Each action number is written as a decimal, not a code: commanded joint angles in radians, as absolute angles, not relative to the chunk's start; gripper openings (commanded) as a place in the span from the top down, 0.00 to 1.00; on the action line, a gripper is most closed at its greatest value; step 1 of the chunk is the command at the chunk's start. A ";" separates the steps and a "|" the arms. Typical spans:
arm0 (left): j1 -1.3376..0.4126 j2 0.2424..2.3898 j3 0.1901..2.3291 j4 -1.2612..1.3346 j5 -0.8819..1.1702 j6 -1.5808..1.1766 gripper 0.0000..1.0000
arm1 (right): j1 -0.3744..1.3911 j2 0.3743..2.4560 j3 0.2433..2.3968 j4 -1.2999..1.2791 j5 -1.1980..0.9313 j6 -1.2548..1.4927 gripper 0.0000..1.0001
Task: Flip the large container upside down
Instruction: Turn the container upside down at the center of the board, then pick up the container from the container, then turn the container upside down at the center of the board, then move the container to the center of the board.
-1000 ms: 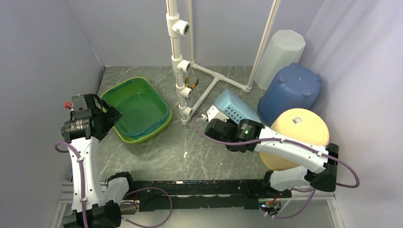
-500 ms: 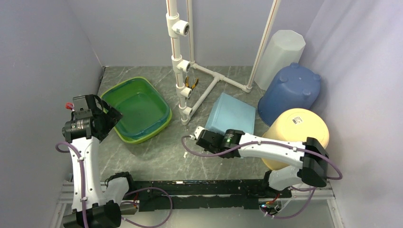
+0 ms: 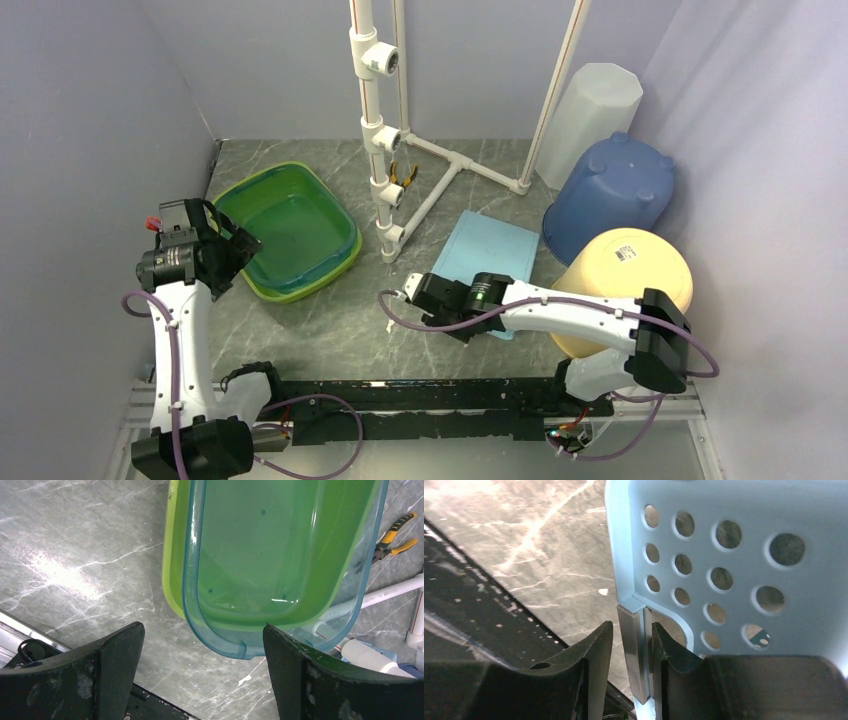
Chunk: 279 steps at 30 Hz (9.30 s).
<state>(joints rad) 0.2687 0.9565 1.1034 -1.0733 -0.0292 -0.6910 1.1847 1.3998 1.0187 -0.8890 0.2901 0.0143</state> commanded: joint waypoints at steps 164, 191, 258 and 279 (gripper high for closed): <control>0.298 1.119 1.454 -1.179 0.196 -0.308 0.55 | 1.321 1.943 1.553 0.144 -0.363 -0.080 1.00; 0.299 1.428 1.588 -1.286 0.249 -0.217 0.65 | 1.317 1.884 1.430 0.293 -0.330 -0.079 1.00; 0.296 1.383 1.859 -0.671 -0.116 0.156 0.97 | 1.296 1.981 1.425 -0.259 -0.155 0.046 0.38; 0.132 1.386 1.414 -0.032 -0.251 0.633 0.97 | 1.342 1.689 1.184 -0.143 -0.275 0.082 0.39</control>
